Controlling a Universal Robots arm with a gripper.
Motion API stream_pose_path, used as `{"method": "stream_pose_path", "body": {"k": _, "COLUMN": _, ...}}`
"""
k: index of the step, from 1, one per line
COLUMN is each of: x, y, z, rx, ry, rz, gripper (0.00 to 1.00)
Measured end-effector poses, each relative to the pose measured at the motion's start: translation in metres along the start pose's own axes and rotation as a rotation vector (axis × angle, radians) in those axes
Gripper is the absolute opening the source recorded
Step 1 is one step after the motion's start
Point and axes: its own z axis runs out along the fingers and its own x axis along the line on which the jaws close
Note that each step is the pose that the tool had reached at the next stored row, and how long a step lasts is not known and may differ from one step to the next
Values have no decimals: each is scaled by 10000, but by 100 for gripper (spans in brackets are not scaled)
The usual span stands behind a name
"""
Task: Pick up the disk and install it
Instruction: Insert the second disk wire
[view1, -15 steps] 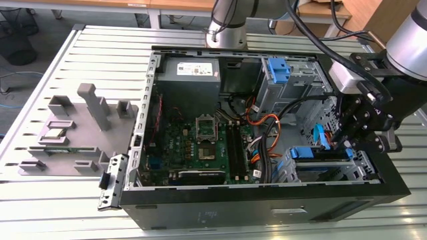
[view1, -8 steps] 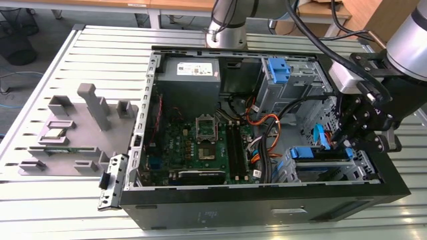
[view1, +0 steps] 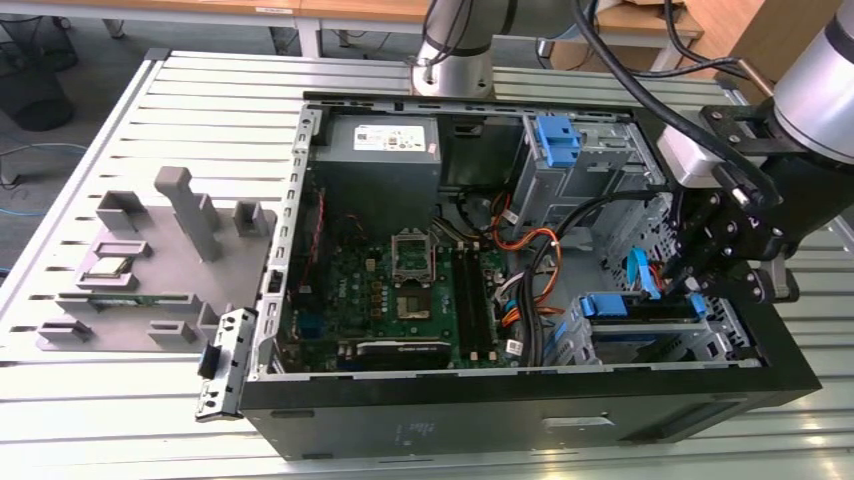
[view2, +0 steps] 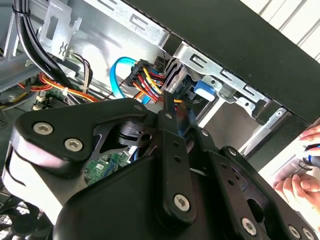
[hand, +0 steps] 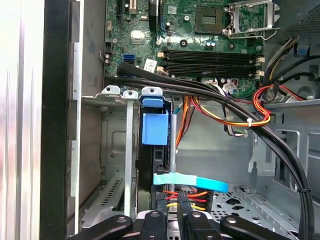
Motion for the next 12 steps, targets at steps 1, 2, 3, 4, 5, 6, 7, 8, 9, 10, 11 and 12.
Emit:
{"method": "stream_pose_path", "body": {"k": 1, "x": 3, "y": 0, "z": 2, "rx": 0, "ry": 0, "rz": 0, "gripper": 24}}
{"method": "stream_pose_path", "body": {"k": 2, "x": 4, "y": 1, "z": 7, "rx": 0, "ry": -3, "rz": 0, "gripper": 24}}
{"method": "stream_pose_path", "body": {"k": 3, "x": 6, "y": 1, "z": 13, "rx": 0, "ry": -8, "rz": 0, "gripper": 24}}
{"method": "stream_pose_path", "body": {"k": 4, "x": 6, "y": 2, "z": 15, "rx": 0, "ry": -10, "rz": 0, "gripper": 24}}
{"method": "stream_pose_path", "body": {"k": 5, "x": 6, "y": 2, "z": 15, "rx": 0, "ry": -11, "rz": 0, "gripper": 24}}
{"method": "stream_pose_path", "body": {"k": 6, "x": 6, "y": 2, "z": 15, "rx": 0, "ry": -12, "rz": 0, "gripper": 24}}
{"method": "stream_pose_path", "body": {"k": 7, "x": 6, "y": 2, "z": 15, "rx": 0, "ry": -13, "rz": 0, "gripper": 24}}
{"method": "stream_pose_path", "body": {"k": 8, "x": 6, "y": 2, "z": 16, "rx": 0, "ry": -18, "rz": 0, "gripper": 24}}
{"method": "stream_pose_path", "body": {"k": 9, "x": 7, "y": 2, "z": 17, "rx": 0, "ry": -31, "rz": 0, "gripper": 24}}
{"method": "stream_pose_path", "body": {"k": 10, "x": 7, "y": 2, "z": 21, "rx": 1, "ry": -52, "rz": 1, "gripper": 24}}
{"method": "stream_pose_path", "body": {"k": 11, "x": 7, "y": 2, "z": 23, "rx": 1, "ry": -63, "rz": 1, "gripper": 24}}
{"method": "stream_pose_path", "body": {"k": 12, "x": 6, "y": 2, "z": 23, "rx": 1, "ry": -68, "rz": 1, "gripper": 24}}
